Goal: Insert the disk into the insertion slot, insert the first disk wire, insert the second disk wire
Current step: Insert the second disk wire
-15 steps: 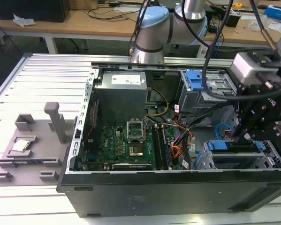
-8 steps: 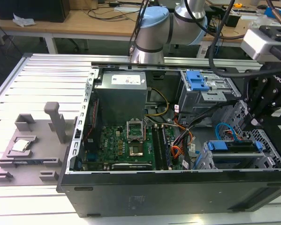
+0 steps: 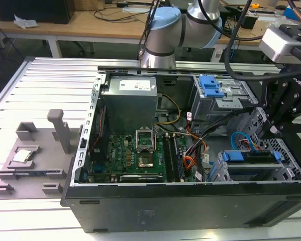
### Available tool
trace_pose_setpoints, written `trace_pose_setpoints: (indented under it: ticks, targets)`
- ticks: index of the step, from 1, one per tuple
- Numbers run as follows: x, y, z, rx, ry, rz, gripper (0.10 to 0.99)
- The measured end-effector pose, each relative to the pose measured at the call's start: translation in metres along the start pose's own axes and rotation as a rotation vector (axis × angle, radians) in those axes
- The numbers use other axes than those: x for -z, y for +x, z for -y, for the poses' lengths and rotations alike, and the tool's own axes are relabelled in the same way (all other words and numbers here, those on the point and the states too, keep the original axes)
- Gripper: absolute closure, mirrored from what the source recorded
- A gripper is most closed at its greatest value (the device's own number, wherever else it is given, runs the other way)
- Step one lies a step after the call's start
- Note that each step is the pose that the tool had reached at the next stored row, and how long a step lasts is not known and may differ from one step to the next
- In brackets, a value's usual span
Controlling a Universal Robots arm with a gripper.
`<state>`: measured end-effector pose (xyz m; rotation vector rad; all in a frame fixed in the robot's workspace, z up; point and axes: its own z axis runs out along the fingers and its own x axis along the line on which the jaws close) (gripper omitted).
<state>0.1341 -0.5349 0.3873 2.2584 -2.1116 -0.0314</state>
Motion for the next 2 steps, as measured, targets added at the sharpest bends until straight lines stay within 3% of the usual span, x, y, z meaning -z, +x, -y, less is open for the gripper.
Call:
trace_pose_setpoints:
  ticks: [2]
  targets:
    - [0.0001, 0.0, 0.0, 0.0, 0.0, 0.0001, 0.98]
